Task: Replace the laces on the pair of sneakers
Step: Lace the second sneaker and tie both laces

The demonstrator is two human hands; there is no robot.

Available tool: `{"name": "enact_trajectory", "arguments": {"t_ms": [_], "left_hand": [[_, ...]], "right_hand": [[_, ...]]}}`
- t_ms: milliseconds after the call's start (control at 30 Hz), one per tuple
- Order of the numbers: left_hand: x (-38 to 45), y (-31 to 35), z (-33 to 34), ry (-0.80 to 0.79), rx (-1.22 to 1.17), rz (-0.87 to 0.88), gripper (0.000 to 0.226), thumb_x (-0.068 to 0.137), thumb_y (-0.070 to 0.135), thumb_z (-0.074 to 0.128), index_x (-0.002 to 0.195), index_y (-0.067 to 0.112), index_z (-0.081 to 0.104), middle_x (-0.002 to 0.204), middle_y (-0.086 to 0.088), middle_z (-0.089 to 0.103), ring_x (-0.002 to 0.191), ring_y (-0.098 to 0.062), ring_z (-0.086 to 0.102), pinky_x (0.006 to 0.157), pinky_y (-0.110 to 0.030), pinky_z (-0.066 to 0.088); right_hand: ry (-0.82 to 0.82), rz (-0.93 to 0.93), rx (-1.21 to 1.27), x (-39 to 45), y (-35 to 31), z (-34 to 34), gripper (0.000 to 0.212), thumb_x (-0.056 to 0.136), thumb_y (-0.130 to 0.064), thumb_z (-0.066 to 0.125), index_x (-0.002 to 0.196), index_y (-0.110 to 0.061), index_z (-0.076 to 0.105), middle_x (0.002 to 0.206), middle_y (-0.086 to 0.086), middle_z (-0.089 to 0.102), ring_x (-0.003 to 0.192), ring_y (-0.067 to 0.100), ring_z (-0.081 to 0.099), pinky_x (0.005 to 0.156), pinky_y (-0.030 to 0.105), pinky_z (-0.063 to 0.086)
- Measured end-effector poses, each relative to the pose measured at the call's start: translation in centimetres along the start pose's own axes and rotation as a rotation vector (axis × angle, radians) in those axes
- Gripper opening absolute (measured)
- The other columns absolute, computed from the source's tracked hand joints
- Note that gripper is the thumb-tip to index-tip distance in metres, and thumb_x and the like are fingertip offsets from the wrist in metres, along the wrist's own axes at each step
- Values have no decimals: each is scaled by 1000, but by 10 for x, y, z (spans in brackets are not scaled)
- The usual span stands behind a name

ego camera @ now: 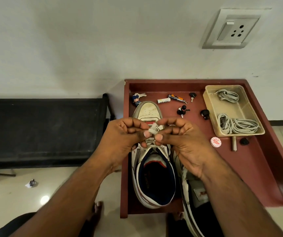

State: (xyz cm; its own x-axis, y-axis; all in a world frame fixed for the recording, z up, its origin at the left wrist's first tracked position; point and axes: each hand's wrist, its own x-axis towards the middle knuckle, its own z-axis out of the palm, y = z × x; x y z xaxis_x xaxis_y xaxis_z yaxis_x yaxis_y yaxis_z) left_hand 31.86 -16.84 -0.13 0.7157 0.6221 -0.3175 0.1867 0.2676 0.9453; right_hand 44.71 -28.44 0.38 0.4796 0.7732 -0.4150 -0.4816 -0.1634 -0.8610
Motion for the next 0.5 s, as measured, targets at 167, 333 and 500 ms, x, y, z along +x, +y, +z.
{"name": "enact_trajectory", "arguments": {"t_ms": [167, 333, 500], "left_hand": [[-2, 3, -1, -69, 74, 107, 28, 65, 13, 75, 90, 2, 72, 76, -7, 75, 61, -15, 68, 57, -19, 55], [-6, -1, 6, 37, 78, 164, 30, 71, 21, 74, 93, 0, 73, 80, -7, 75, 60, -18, 65, 57, -22, 55], [-3, -7, 16, 223, -213, -84, 15, 88, 11, 67, 96, -2, 69, 76, -10, 70, 47, -12, 52, 44, -18, 43]], "right_hand": [[-29, -19, -73, 1, 0, 0, 36, 63, 3, 77, 98, -4, 73, 78, 15, 72, 71, 23, 70, 69, 24, 55], [42, -64, -112, 0, 2, 5, 18, 66, 8, 78, 75, -5, 70, 73, 13, 72, 63, 21, 69, 62, 23, 55], [86, -154, -392, 0, 6, 10, 21, 68, 6, 81, 69, -6, 64, 75, 11, 69, 67, 16, 68, 63, 25, 55]]}}
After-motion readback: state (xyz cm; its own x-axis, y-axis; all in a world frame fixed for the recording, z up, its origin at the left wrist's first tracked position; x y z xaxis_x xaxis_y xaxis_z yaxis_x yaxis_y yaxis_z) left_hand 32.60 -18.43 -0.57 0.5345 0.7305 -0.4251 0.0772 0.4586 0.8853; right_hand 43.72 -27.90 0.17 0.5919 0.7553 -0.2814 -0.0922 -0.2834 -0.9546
